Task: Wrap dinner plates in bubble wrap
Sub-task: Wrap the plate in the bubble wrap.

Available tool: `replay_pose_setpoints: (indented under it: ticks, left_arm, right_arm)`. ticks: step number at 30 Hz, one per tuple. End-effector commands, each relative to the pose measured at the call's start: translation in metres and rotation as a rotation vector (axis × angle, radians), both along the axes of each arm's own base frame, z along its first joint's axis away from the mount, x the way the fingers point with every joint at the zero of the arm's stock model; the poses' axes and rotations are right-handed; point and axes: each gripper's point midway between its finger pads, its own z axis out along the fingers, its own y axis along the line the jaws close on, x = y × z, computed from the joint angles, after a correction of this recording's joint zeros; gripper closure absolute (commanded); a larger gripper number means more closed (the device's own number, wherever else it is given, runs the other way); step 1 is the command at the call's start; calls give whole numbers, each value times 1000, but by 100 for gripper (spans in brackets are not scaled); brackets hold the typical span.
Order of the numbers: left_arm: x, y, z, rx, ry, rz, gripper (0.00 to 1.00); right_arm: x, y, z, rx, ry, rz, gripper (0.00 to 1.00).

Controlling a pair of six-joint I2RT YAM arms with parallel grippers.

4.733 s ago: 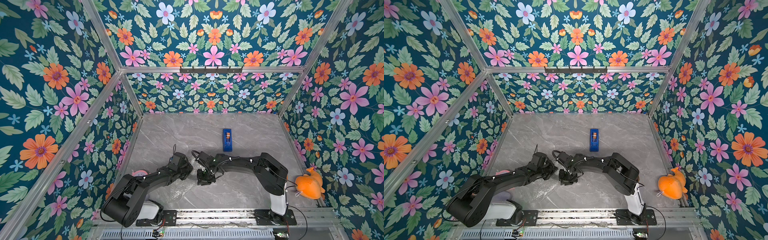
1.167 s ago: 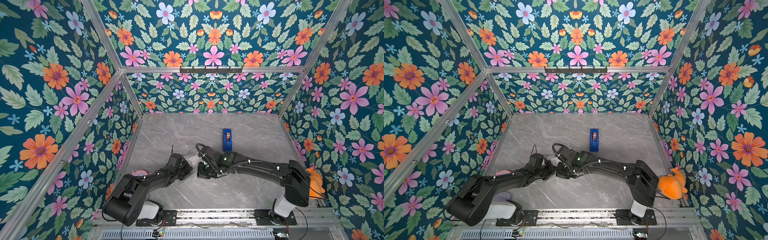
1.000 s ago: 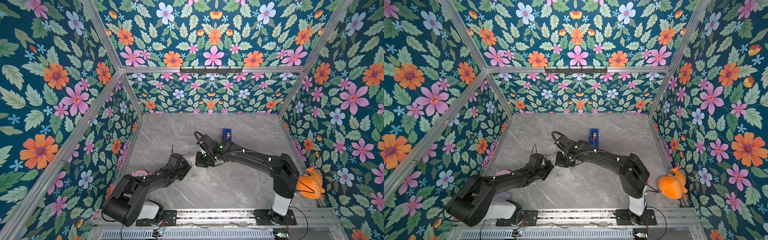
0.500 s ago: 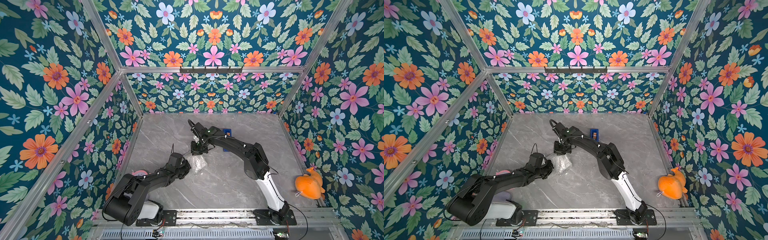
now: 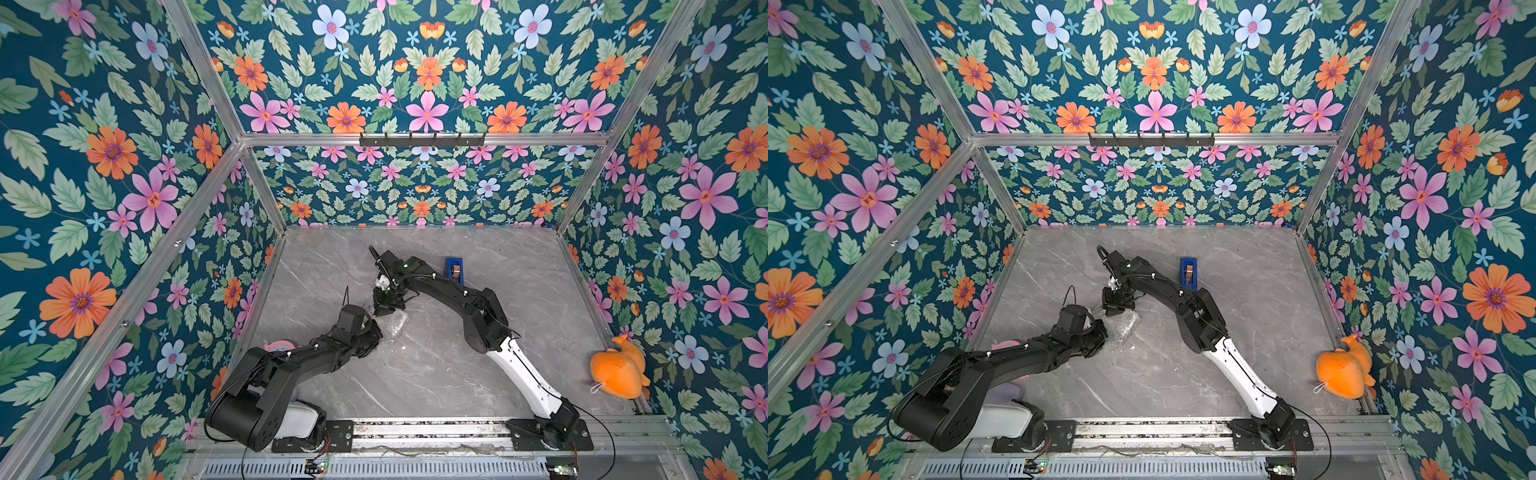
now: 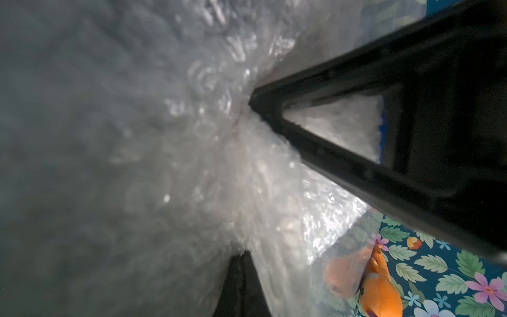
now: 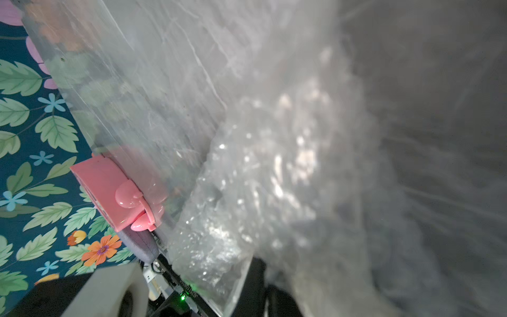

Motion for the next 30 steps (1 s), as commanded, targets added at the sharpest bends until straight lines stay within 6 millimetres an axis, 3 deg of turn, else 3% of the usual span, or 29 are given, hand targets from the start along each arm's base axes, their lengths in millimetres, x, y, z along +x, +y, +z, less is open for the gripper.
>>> replay_pose_setpoints:
  ticks: [1, 5, 8, 10, 14, 18, 21, 26, 30]
  left_arm:
    - [-8, 9, 4, 28, 39, 28, 97]
    - [-8, 40, 47, 77, -39, 208, 78]
    - [-6, 37, 76, 37, -120, 226, 81]
    - [-3, 20, 79, 0, -122, 181, 86]
    - [8, -9, 67, -48, -99, 114, 93]
    - [19, -13, 49, -38, -70, 136, 96]
    - [19, -2, 29, 28, -23, 190, 98]
    - [0, 30, -11, 138, 92, 280, 100]
    - [-13, 42, -27, 155, 133, 298, 100]
  right_arm:
    - [-13, -10, -20, -62, 48, 10, 100]
    - [-18, -18, -30, -86, 69, -26, 100]
    - [-20, -20, -33, -96, 85, -41, 100]
    - [-20, -21, -33, -100, 90, -49, 100]
    - [-18, -21, -28, -101, 84, -71, 100]
    - [-18, -20, -22, -91, 88, -83, 100]
    - [-17, -20, -19, -93, 84, -86, 100]
    - [-14, -21, -11, -91, 68, -88, 100]
    - [-10, -24, 0, -105, 42, -93, 100]
